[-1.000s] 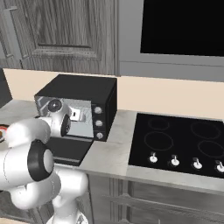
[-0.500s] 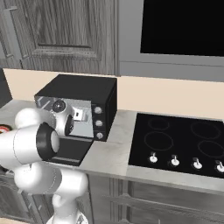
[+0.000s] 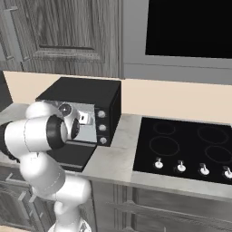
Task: Pick up the bagel from the plate, place it on the toaster oven rack, close the door, and set the timer.
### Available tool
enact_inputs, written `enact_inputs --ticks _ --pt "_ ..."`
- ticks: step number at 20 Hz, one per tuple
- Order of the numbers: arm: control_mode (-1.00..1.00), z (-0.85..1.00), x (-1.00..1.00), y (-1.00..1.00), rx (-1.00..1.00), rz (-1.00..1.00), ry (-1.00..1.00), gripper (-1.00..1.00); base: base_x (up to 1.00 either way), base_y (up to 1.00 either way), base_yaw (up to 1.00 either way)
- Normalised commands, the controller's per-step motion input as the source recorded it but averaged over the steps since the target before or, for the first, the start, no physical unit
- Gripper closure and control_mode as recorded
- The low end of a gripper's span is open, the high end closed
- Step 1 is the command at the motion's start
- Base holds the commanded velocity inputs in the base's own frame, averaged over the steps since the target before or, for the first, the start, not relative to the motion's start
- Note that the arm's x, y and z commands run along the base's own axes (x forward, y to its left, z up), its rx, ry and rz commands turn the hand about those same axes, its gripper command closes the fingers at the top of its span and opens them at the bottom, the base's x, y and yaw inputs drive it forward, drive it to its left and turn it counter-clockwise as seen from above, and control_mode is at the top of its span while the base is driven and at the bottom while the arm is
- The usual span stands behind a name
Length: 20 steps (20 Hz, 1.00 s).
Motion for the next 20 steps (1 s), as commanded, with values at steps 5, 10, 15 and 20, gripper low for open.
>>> enact_inputs --ticks 5,10,15,20 --pt "-1.0 -0.21 0.24 0.11 0.0 0.0 0.0 -1.0 0.0 0.0 0.0" --pt "-1.0 -0.23 0.12 0.12 0.0 0.0 0.01 -1.0 0.0 0.0 0.0" --pt "-1.0 -0.5 -0.61 0.03 0.0 -0.01 0.14 -1.0 0.0 0.0 0.0" --pt "-1.0 -0.66 -1.0 0.0 -0.01 -0.04 0.25 -1.0 0.0 0.0 0.0"
